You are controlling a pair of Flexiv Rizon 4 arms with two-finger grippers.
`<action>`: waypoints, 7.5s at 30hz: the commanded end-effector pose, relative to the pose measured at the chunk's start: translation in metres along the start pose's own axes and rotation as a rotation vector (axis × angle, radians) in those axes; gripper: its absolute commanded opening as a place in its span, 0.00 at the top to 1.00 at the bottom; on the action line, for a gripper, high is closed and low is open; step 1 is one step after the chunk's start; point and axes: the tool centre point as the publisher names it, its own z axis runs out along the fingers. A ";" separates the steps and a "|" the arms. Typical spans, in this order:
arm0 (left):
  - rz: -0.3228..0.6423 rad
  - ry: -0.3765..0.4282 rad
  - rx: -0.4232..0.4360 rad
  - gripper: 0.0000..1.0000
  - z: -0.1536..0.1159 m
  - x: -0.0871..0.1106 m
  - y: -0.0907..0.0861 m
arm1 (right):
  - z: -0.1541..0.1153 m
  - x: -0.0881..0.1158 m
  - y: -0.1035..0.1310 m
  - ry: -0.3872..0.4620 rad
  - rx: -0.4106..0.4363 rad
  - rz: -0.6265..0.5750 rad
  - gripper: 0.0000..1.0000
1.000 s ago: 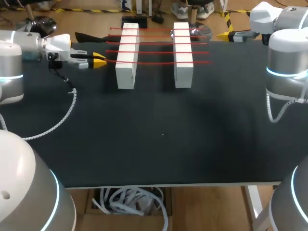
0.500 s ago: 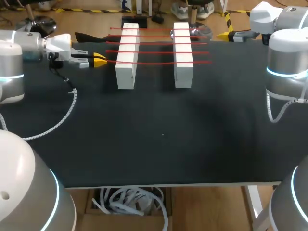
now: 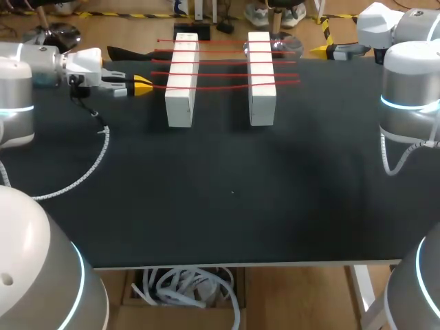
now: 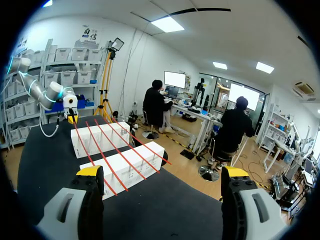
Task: Grab the tape and strap the tape.
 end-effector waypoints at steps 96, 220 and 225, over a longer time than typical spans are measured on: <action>0.021 0.120 0.600 1.00 0.079 0.010 -0.205 | 0.000 0.000 0.000 0.000 0.000 0.000 0.00; 0.001 0.167 0.656 1.00 0.089 0.010 -0.209 | -0.056 0.048 0.022 -0.272 -0.651 1.476 0.00; 0.001 0.167 0.656 1.00 0.089 0.010 -0.209 | -0.053 0.037 0.024 -0.299 -0.681 1.482 0.00</action>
